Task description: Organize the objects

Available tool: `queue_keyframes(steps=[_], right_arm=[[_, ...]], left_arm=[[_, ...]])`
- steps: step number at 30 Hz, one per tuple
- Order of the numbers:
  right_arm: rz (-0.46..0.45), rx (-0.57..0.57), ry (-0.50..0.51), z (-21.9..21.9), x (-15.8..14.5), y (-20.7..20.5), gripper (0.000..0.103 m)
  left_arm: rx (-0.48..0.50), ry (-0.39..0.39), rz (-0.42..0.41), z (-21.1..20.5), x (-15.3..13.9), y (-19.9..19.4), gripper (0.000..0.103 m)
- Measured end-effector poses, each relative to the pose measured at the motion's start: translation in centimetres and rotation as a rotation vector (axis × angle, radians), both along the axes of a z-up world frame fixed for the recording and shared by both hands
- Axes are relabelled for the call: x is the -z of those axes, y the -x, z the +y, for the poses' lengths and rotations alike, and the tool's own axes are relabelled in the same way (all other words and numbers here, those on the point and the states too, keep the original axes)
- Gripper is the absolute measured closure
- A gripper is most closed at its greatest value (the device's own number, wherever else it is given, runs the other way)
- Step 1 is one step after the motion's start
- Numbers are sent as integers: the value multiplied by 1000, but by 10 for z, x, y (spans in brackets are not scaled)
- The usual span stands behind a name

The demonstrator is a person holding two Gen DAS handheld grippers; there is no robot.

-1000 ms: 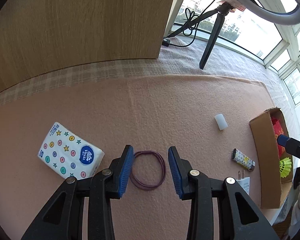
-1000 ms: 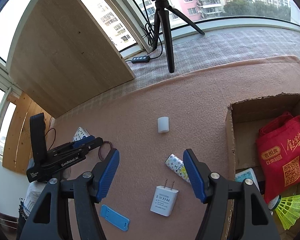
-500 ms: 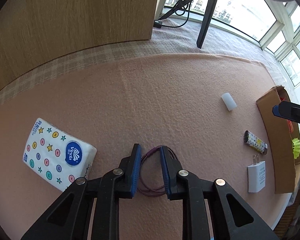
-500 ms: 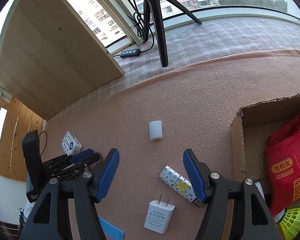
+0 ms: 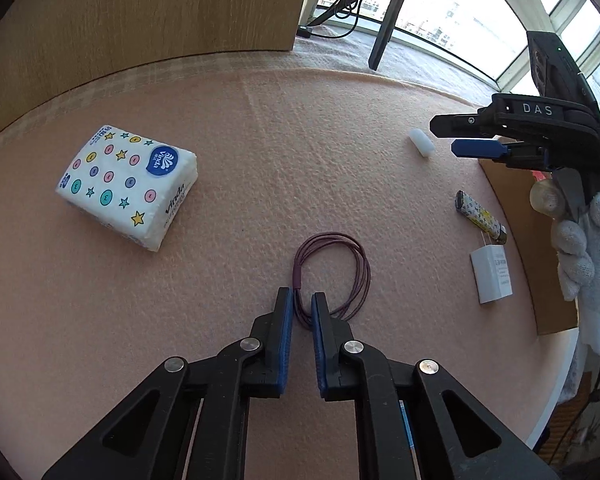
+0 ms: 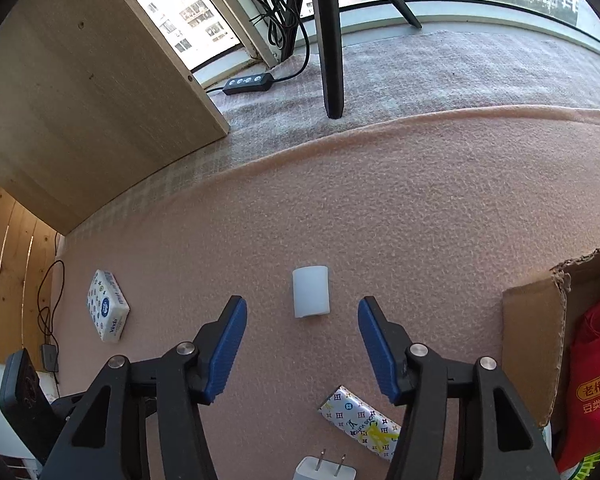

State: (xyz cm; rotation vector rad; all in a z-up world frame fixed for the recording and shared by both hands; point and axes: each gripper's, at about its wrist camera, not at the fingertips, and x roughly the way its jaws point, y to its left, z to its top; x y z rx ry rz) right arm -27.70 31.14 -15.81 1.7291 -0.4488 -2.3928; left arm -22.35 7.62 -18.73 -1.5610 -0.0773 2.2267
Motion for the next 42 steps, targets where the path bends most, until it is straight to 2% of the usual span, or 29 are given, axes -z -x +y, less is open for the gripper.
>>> queue_keyframes(steps=[6, 9, 12, 15, 19, 22, 36, 42], right_arm=[[-10, -14, -61, -7, 10, 14, 52], [-9, -26, -100, -12, 13, 18, 57], [-8, -54, -133, -19, 13, 18, 67], [-7, -98, -164, -29, 13, 14, 81], [19, -130, -206, -36, 12, 7, 88], [33, -129, -179, -35, 9, 2, 92], [95, -151, -34, -33, -28, -56, 93], [139, -168, -7, -29, -50, -89, 93]], left_arm=[[-24, -15, -17, -13, 0, -8, 98], [-23, 6, -11, -12, -1, -12, 98], [-21, 19, -6, -12, -2, -15, 98], [-29, 22, -7, -13, -1, -15, 99], [-24, 45, 2, -10, -3, -16, 100], [-26, 59, 10, -10, -4, -17, 100], [-76, 18, 39, -27, -26, -27, 100], [-82, -2, 64, -28, -44, -32, 100]])
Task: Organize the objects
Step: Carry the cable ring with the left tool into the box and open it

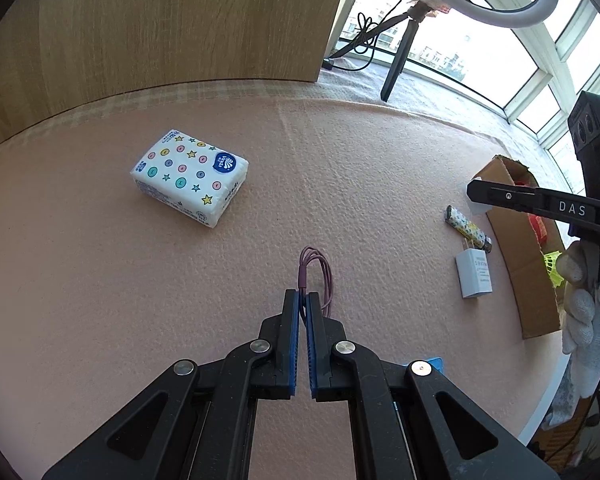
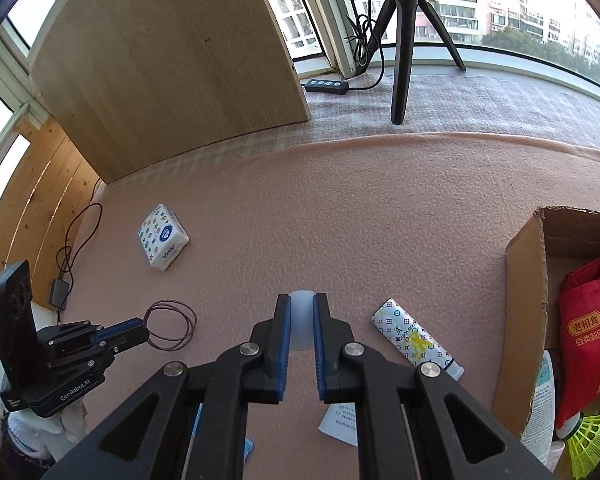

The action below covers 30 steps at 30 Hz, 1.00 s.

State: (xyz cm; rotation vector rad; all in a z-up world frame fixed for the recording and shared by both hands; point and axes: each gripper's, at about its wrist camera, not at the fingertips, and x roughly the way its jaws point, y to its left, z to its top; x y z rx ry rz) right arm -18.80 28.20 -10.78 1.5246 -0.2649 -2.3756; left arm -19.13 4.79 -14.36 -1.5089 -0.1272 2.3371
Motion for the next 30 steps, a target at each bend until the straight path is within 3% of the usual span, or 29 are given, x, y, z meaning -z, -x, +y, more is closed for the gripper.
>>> queue_keyframes(steps=[13, 21, 30], right_arm=[[96, 103, 6, 63, -44, -64, 93], [105, 243, -5, 132, -51, -99, 93], [79, 298, -14, 172, -42, -123, 93]], left_arm=[[126, -13, 105, 54, -62, -9, 100], [263, -56, 160, 136, -94, -12, 100], [371, -64, 183, 243, -100, -1, 100]])
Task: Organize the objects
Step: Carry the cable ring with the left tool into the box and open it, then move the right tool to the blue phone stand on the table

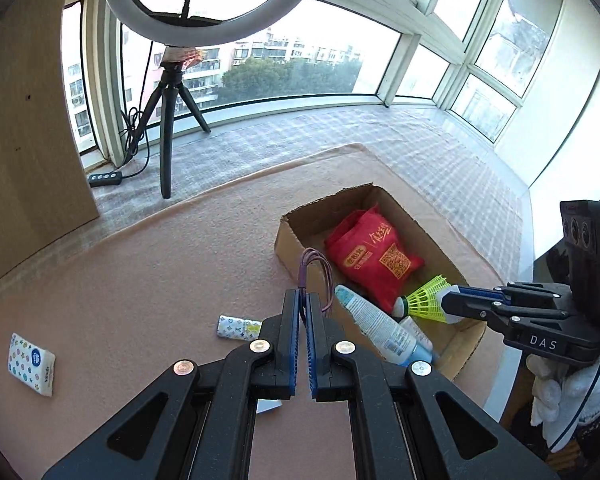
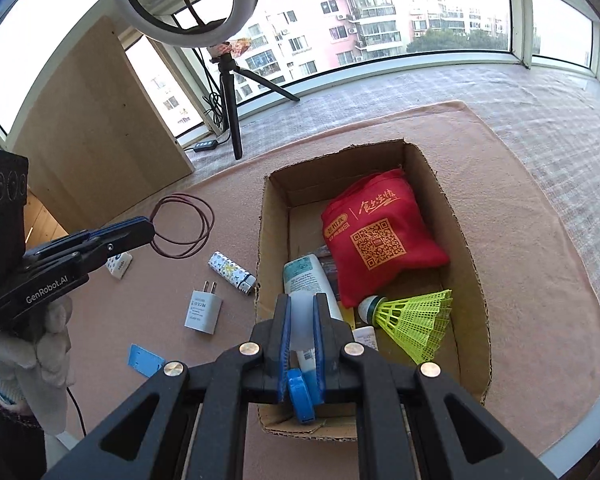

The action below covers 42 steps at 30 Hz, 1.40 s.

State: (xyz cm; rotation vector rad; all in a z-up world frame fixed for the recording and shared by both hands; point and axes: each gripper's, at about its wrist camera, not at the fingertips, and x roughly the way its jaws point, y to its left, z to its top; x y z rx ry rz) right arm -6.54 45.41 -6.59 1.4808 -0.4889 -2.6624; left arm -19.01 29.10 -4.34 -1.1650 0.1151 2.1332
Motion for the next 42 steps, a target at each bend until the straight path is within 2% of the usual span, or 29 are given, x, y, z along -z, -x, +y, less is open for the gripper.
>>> queue_keyframes(steps=[12, 15, 17, 19, 21, 22, 24, 34, 37, 42], right_arm=[[-20, -24, 12, 17, 11, -13, 93], [-3, -20, 25, 20, 9, -16, 85], [-6, -36, 47, 22, 8, -16, 73], [-1, -35, 42, 22, 7, -17, 63], [0, -38, 34, 21, 6, -18, 59], [-1, -37, 35, 21, 6, -18, 58], [-4, -34, 40, 22, 6, -18, 58], [-2, -36, 54, 15, 4, -19, 57], [5, -38, 64, 9, 1, -20, 50], [12, -55, 82, -4, -2, -24, 49]], left_arm=[[11, 47, -50, 88, 33, 25, 100], [16, 69, -49, 101, 39, 24, 100], [17, 88, -44, 107, 41, 24, 99], [15, 108, -36, 111, 41, 22, 89], [10, 118, -28, 113, 40, 21, 79], [8, 117, -27, 112, 39, 20, 74], [6, 117, -24, 111, 37, 19, 73], [-14, 129, 4, 89, 28, 11, 72], [-40, 109, 7, 64, 21, 7, 70], [-129, 76, 10, -5, 12, -5, 65]])
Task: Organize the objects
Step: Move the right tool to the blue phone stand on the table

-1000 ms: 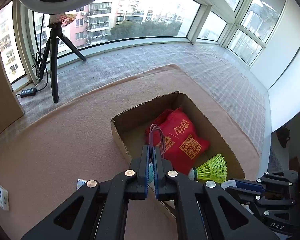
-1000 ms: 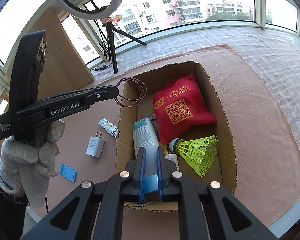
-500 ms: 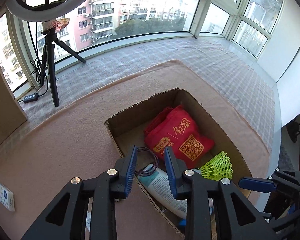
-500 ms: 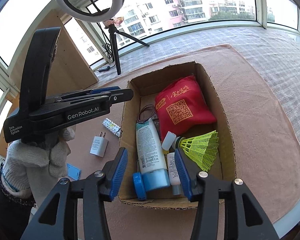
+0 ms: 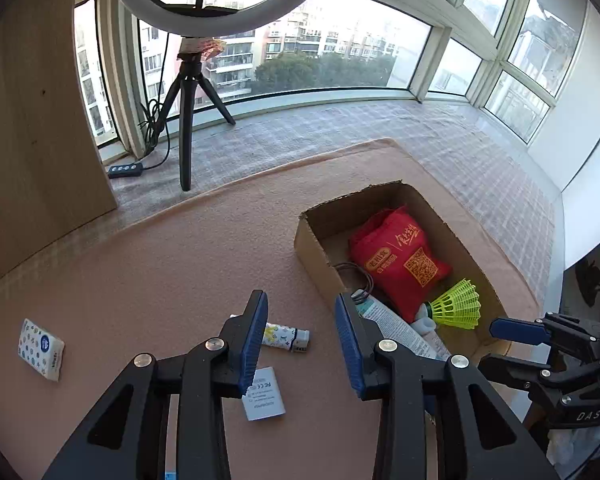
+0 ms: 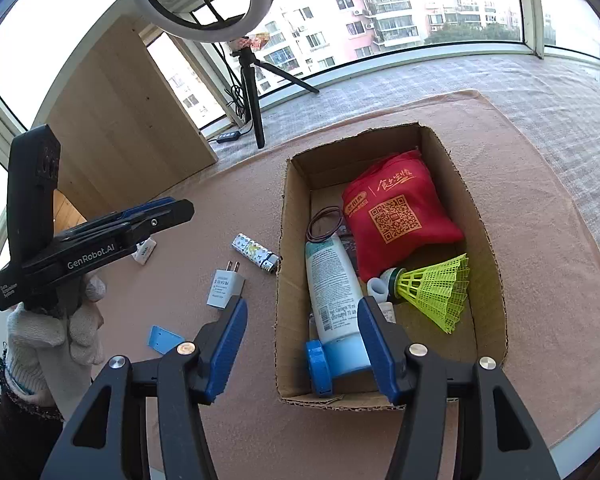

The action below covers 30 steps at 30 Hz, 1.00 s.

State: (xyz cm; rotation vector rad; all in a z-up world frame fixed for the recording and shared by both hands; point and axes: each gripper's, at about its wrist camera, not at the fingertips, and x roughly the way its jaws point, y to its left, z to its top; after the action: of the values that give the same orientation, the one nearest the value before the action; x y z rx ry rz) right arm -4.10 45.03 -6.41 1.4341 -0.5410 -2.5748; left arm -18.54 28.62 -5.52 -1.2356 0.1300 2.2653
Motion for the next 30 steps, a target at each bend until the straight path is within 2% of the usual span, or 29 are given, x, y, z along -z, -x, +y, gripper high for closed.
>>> queue_keyframes(steps=[2, 8, 12, 15, 20, 30], right_arm=[[-5, -13, 9, -7, 1, 1, 49], [-10, -66, 21, -33, 1, 7, 49], [-11, -114, 27, -57, 1, 11, 49], [-23, -155, 46, -75, 4, 12, 49], [-55, -217, 60, -107, 16, 12, 49], [-111, -327, 80, -163, 48, 27, 49]], left_arm=[[-47, -21, -5, -33, 0, -7, 64], [-175, -5, -39, -122, 16, -30, 63], [-233, -2, -76, -165, 31, -46, 54], [-260, -11, -115, -189, 47, -61, 52], [-286, -28, -194, -209, 75, -88, 52], [-221, -68, -281, -202, 106, -123, 52]])
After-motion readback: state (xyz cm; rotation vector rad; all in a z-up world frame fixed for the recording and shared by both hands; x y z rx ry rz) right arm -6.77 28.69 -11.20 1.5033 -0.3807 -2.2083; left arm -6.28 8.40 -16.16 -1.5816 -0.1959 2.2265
